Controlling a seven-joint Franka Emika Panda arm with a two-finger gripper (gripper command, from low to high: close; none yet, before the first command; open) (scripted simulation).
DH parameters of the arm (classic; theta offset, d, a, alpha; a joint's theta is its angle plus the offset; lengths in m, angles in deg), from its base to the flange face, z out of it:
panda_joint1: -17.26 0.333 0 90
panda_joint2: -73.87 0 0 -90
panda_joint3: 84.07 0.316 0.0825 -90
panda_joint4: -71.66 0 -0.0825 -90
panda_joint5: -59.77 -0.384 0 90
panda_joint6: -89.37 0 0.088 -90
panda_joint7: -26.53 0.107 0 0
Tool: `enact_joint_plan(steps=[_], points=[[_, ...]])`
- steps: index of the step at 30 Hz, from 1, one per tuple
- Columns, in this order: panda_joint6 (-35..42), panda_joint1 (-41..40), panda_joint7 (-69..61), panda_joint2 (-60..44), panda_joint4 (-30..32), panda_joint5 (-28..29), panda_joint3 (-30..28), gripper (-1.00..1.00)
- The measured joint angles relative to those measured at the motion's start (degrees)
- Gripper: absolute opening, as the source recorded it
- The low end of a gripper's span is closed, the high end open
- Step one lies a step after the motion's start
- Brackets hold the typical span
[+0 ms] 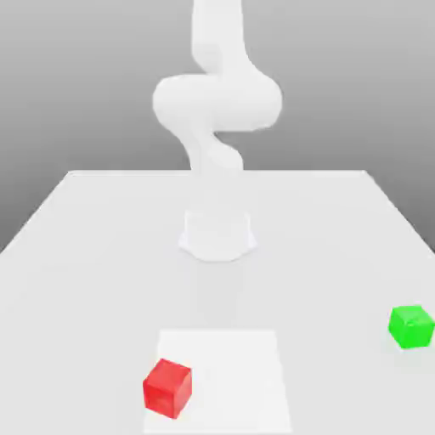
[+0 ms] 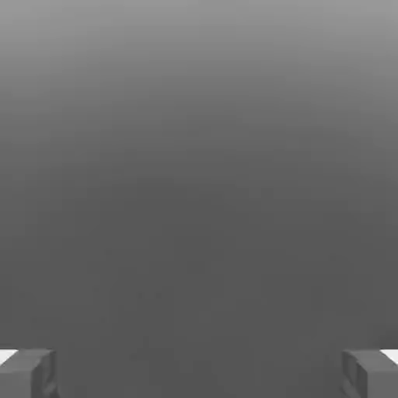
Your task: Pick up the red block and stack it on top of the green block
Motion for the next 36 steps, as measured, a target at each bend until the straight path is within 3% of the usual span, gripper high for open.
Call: enact_joint_plan(steps=[23, 28, 29, 36], points=[[-21.0, -6.9, 12.6, -48.1, 12.8, -0.2, -0.9, 0.0], [-29.0, -7.1, 12.6, -58.5, 12.0, -0.8, -0.7, 0.0], [-30.3, -7.1, 12.6, -60.0, 11.7, -0.8, -0.7, -1.0], [-30.4, -7.2, 12.7, -60.1, 11.7, -0.7, -0.6, -1.0]])
